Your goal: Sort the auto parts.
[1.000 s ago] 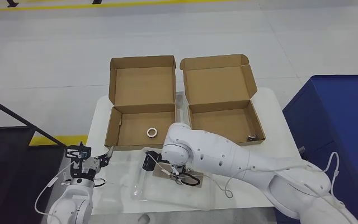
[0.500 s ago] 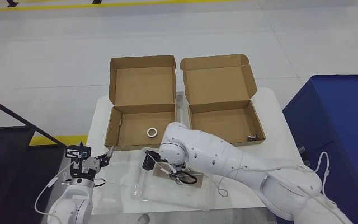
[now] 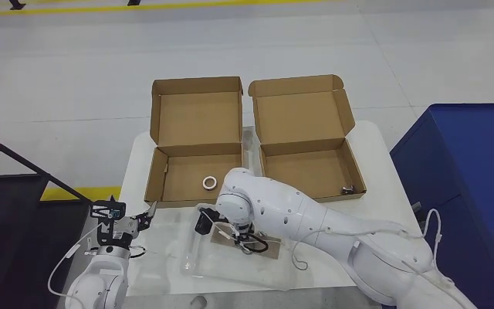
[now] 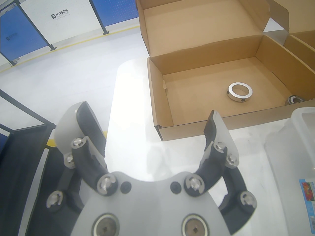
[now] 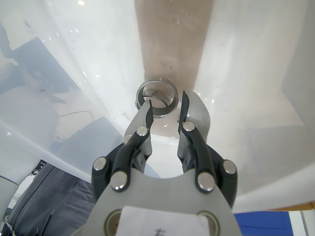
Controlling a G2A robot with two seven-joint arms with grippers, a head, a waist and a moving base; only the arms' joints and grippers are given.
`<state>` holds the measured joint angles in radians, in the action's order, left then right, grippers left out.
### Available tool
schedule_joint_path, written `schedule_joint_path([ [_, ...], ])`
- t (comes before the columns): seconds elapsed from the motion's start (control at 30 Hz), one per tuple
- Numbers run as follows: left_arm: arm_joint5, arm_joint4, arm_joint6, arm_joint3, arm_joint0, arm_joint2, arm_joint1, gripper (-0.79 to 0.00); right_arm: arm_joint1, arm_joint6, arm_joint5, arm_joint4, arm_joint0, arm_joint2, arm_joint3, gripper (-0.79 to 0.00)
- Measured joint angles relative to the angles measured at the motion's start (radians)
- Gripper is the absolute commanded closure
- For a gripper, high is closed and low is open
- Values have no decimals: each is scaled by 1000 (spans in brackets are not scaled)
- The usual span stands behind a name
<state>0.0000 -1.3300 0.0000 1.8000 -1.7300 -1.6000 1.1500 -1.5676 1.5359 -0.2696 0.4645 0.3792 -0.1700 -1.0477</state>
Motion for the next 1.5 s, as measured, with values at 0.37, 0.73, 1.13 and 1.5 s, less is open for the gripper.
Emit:
schedule_joint_path([
  [0.37,0,0,0,0,0,0,0,-785,-54,0,-15,-15,-1,0,82,0],
  [0.73,0,0,0,0,0,0,0,-785,-76,-32,-45,-58,-51,-6,70,0],
  [1.13,0,0,0,0,0,0,0,-785,-102,-170,-172,70,-19,0,154,0],
  [1.5,0,0,0,0,0,0,0,-785,-111,-221,-235,197,22,-1,108,0],
])
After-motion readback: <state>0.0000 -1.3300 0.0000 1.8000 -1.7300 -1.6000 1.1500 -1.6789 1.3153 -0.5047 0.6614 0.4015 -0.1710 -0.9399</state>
